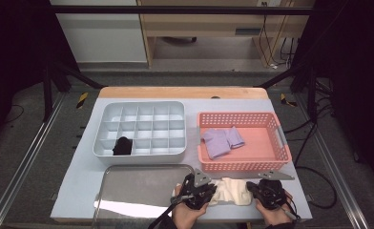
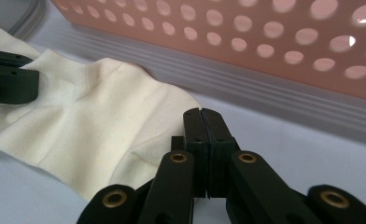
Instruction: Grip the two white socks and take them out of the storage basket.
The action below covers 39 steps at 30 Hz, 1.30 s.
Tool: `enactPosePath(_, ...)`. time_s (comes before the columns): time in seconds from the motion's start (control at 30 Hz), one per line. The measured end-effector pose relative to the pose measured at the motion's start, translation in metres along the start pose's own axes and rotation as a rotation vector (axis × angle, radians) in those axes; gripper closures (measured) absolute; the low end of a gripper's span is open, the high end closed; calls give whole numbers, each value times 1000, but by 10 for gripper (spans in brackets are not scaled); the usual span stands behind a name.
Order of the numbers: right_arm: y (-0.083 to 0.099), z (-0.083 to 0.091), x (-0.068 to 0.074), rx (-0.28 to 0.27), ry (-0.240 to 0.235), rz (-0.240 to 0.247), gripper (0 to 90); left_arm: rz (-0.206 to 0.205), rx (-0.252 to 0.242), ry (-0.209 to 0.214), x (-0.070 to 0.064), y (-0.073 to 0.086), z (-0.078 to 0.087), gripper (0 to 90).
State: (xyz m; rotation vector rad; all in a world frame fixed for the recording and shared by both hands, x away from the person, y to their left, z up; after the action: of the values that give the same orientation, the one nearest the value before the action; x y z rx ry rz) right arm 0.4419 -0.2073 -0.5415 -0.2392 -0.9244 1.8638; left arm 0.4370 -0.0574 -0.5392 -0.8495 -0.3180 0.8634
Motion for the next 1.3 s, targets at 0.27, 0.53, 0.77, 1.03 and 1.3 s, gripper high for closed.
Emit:
enactPosePath(0.27, -13, 17, 8, -74, -10, 5, 900, 17, -43, 40, 1, -13, 24, 862)
enactPosePath(0.53, -31, 27, 34, -132, -61, 53, 890, -8, -32, 23, 32, -15, 56, 860)
enactPosePath(0.77, -24, -18, 38, -86, -128, 23, 732, -7, 9, 11, 35, -2, 44, 856)
enactPosePath(1.03, -14, -32, 41, -5, -96, 53, 879, -19, 13, 0, 36, 4, 40, 857)
enactPosePath(1.3, -37, 3, 64, -134, -143, 93, 885, 3, -22, -2, 53, 0, 66, 858)
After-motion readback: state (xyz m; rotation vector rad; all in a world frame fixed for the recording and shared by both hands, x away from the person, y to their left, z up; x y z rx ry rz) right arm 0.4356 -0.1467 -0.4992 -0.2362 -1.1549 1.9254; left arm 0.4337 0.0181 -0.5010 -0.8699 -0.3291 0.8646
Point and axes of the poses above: each handheld gripper's, and its own axes: z roughly backward along the jaws, y roughly out of its underside, x roughly to its left, the point moved 10 cm from there along -z, roughly forward along the jaws, and after that the axes turned 10 degrees about -y, right-handed, at the moved point
